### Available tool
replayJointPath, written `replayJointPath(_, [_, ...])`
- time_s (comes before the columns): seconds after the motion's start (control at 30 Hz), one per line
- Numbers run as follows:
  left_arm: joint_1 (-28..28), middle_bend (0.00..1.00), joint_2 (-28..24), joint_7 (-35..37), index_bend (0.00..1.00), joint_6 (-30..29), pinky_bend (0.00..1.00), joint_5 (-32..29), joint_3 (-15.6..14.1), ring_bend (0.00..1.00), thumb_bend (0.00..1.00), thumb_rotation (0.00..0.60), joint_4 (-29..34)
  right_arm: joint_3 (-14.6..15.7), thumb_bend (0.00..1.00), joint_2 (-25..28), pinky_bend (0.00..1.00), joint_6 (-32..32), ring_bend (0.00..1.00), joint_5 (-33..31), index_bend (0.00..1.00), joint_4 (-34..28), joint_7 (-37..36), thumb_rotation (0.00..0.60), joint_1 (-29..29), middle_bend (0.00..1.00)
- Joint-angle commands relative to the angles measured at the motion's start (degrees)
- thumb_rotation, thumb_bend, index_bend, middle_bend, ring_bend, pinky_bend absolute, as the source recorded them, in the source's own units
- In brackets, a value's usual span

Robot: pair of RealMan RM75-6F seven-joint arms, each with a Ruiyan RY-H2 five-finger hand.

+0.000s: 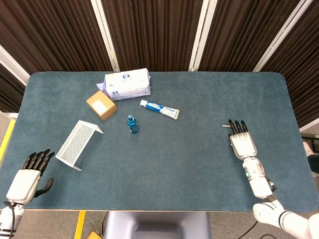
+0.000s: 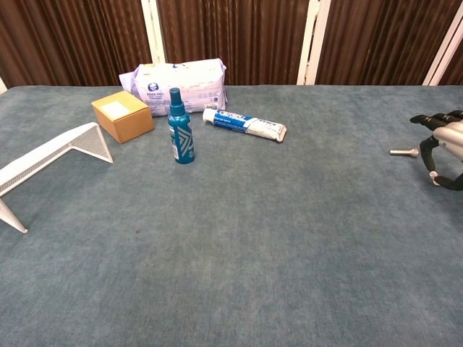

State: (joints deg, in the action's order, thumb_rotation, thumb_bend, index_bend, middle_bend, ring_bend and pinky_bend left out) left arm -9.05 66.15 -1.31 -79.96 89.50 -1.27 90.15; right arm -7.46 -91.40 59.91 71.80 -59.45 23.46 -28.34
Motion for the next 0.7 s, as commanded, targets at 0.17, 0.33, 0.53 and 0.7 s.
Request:
replayJointPath(0.17, [-0.1, 0.0, 0.2, -0.3, 0.0, 0.2, 0.04, -0.1, 0.0, 0.0, 0.46, 0.6, 0.0, -1.1, 0.46, 0.8, 0.18, -0.6, 0.0, -0.9, 0.69, -0.3, -7.1, 0.6, 1.1, 0.1])
replayJointPath(0.33, [-0.1, 0.0, 0.2, -0.4, 0.0, 0.2, 0.04, -0.1, 0.0, 0.0, 0.45, 0.6, -0.1, -1.3, 0.46, 0.8, 0.18, -0.3, 0.0, -0.9, 0.69, -0.2, -9.0, 0.6, 1.4, 0.11])
replayJointPath(0.53, [-0.1, 0.0, 0.3, -0.6, 0.0, 0.3, 0.04, 0.0, -0.1, 0.0, 0.46, 0.6, 0.0, -2.6, 0.46, 0.4, 0.19, -1.2, 0.01, -2.5, 0.68, -0.2, -16.5, 0.6, 2.5, 0.12])
replayJointPath(0.7, [-0.2, 0.0, 0.3, -0.6, 0.0, 0.4, 0.04, -0.1, -0.1, 0.0, 0.46, 0.6, -0.1, -3.2, 0.46, 0.0, 0.2, -1.7, 0.02, -2.7, 0.68, 1.2, -21.6, 0.6, 2.9, 0.12])
